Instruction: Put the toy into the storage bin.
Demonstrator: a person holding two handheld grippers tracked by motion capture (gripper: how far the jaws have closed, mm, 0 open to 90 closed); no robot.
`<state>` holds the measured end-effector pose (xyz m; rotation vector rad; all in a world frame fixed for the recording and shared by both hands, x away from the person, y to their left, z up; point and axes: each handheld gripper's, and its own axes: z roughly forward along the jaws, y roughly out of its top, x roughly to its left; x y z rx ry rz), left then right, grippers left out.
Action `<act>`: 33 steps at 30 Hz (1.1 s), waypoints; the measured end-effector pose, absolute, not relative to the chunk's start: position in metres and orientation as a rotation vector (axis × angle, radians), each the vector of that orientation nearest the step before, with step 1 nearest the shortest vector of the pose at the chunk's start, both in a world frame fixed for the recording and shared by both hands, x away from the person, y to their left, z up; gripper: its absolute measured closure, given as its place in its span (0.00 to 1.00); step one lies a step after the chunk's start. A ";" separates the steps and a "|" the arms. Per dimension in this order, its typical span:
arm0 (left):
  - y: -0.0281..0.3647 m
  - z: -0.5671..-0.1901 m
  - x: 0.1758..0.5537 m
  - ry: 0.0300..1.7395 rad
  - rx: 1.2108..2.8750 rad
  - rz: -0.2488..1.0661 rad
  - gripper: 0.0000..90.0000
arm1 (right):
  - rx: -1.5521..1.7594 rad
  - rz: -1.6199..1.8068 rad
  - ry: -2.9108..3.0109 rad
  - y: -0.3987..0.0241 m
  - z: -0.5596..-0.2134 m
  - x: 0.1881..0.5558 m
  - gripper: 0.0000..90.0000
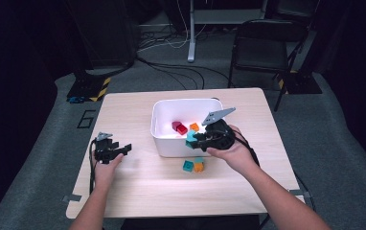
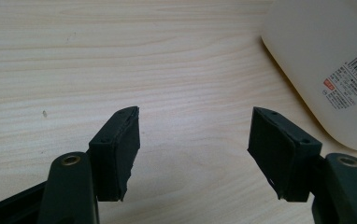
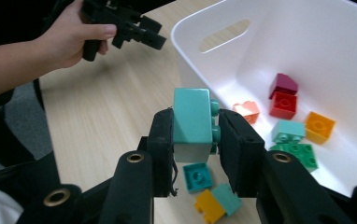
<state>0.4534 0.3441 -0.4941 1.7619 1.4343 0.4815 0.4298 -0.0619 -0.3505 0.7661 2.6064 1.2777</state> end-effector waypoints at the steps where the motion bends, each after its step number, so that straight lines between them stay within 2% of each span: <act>1: 0.344 -0.494 0.453 1.435 1.761 0.481 0.37 | 0.771 1.272 2.597 -0.063 -0.349 0.433 0.74; 22: 0.346 -0.494 0.454 1.439 1.752 0.477 0.37 | 0.922 1.186 2.473 -0.045 -0.352 0.498 0.73; 27: 0.347 -0.494 0.454 1.439 1.748 0.478 0.37 | 0.942 1.166 2.463 -0.041 -0.354 0.504 0.65; 33: 0.346 -0.494 0.454 1.439 1.750 0.477 0.37 | 0.929 1.185 2.445 -0.043 -0.349 0.498 0.61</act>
